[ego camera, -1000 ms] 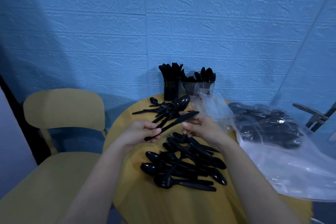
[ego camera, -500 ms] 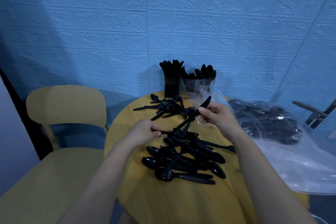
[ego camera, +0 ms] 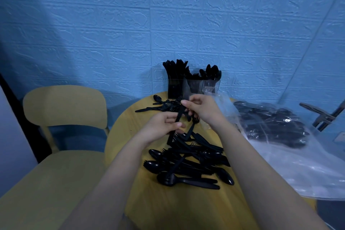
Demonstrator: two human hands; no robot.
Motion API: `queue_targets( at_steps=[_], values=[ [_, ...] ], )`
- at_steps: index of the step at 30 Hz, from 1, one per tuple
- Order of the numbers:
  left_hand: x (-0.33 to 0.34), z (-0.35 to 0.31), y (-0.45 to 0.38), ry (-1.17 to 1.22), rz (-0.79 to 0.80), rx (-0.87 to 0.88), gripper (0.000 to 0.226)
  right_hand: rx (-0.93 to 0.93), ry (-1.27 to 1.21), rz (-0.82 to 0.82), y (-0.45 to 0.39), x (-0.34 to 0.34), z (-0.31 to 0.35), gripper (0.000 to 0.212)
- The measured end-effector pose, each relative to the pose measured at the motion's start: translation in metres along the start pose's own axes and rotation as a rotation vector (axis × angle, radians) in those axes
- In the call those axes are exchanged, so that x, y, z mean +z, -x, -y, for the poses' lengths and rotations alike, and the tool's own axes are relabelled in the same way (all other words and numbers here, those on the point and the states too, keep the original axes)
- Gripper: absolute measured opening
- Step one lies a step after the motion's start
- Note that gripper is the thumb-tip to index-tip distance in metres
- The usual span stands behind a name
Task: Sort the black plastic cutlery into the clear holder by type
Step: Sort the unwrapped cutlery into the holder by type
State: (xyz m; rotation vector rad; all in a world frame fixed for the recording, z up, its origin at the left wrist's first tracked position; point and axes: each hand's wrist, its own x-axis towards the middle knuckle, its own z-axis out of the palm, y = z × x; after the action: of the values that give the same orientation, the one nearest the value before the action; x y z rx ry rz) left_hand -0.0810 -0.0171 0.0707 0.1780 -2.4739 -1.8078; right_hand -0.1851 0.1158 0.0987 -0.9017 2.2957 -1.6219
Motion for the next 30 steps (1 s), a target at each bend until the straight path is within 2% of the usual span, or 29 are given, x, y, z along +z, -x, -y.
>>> queue_targets(
  at_steps=[2, 4, 6, 9, 11, 16, 20, 23, 27, 30],
  values=[
    [-0.002, 0.002, -0.005, 0.176, -0.118, -0.030, 0.027, 0.047, 0.137, -0.055, -0.007, 0.002, -0.001, 0.026],
    [-0.008, 0.008, -0.010, 0.273, -0.207, -0.051, 0.025, 0.135, 0.459, -0.070, -0.009, -0.001, -0.012, 0.034],
    [-0.014, 0.017, -0.013, 0.345, -0.247, -0.073, 0.026, 0.219, 0.747, 0.027, -0.005, -0.001, -0.028, 0.033],
    [-0.019, 0.031, -0.019, 0.457, -0.291, -0.097, 0.026, 0.297, 0.941, 0.169, 0.001, 0.008, -0.045, 0.043],
    [-0.021, 0.036, -0.022, 0.498, -0.300, -0.111, 0.024, 0.317, 0.966, 0.175, 0.000, 0.012, -0.047, 0.047],
    [-0.018, 0.048, -0.029, 0.554, -0.300, -0.130, 0.023, 0.420, 0.907, 0.254, -0.012, 0.014, -0.050, 0.037],
    [-0.015, 0.056, -0.028, 0.581, -0.293, -0.137, 0.024, 0.439, 0.881, 0.243, -0.013, 0.016, -0.048, 0.048],
    [-0.015, 0.058, -0.027, 0.596, -0.291, -0.132, 0.025, 0.456, 0.836, 0.246, -0.009, 0.011, -0.045, 0.048],
    [-0.017, 0.059, -0.027, 0.630, -0.317, -0.124, 0.027, 0.461, 0.831, 0.304, 0.001, -0.011, -0.034, 0.024],
    [-0.016, 0.059, -0.027, 0.632, -0.327, -0.118, 0.027, 0.442, 0.910, 0.391, 0.013, -0.029, -0.023, 0.032]
  ],
)
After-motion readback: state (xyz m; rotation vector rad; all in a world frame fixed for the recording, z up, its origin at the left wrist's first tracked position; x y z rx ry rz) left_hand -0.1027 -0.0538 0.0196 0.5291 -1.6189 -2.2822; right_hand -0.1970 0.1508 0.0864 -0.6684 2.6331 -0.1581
